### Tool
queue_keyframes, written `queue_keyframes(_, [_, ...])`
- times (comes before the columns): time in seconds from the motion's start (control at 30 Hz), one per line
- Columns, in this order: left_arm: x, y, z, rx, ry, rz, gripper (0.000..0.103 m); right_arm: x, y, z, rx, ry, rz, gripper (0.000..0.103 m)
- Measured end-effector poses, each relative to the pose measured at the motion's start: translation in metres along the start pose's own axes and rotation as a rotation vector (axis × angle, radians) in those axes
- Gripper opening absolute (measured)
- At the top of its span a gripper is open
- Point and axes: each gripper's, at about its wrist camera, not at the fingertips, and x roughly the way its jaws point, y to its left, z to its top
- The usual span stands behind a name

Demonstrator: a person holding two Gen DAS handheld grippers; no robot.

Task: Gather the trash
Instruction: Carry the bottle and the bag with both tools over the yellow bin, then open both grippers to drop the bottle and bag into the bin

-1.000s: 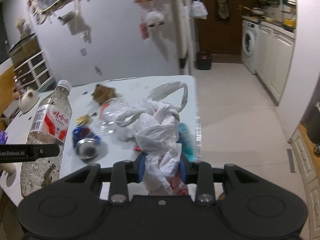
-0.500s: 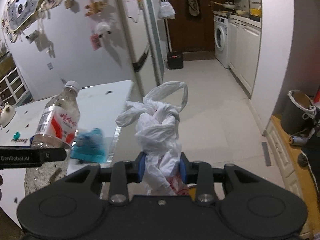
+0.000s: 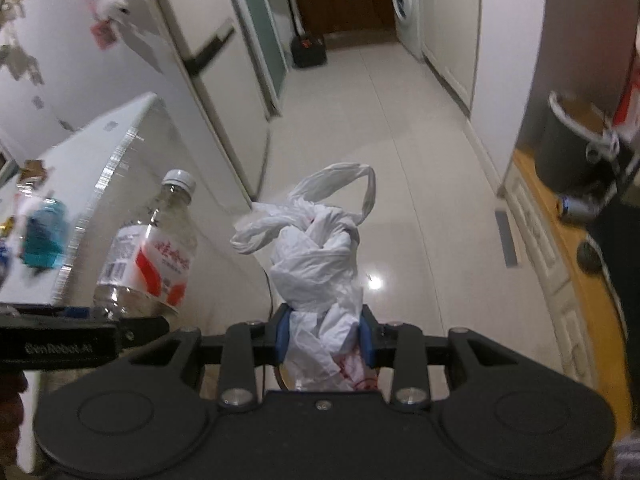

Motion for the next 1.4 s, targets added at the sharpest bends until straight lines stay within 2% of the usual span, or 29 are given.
queue_keyframes(0.23, [0.129,0.009,-0.015,-0.045,0.124,-0.03,0.062,0.109,-0.048,-0.034,0.066,0.117,0.007,0.035])
queue_keyframes(0.3, [0.165,0.016,-0.022,-0.061,0.14,-0.012,0.062,0.14,-0.057,-0.047,0.09,0.148,0.017,0.035])
queue_keyframes(0.33, [0.181,0.021,-0.026,-0.098,0.149,0.045,0.062,0.157,-0.061,-0.055,0.099,0.163,0.021,0.035])
queue_keyframes(0.5, [0.259,0.054,-0.045,-0.215,0.176,0.062,0.062,0.245,-0.078,-0.092,0.204,0.237,0.068,0.035])
queue_keyframes(0.63, [0.312,0.072,-0.056,-0.224,0.235,0.059,0.062,0.307,-0.078,-0.118,0.17,0.288,0.065,0.035])
queue_keyframes(0.8, [0.372,0.095,-0.071,-0.198,0.341,0.041,0.062,0.365,-0.08,-0.139,0.168,0.354,0.054,0.035])
queue_keyframes(0.97, [0.411,0.109,-0.077,-0.177,0.402,0.048,0.062,0.41,-0.077,-0.153,0.142,0.403,0.043,0.035])
queue_keyframes(1.17, [0.441,0.12,-0.074,-0.193,0.445,0.044,0.063,0.452,-0.06,-0.151,0.111,0.444,0.023,0.036])
queue_keyframes(1.3, [0.455,0.12,-0.069,-0.169,0.463,0.046,0.064,0.465,-0.049,-0.149,0.069,0.461,0.016,0.038])
queue_keyframes(1.4, [0.458,0.119,-0.066,-0.165,0.462,0.049,0.064,0.465,-0.047,-0.151,0.085,0.474,0.015,0.04])
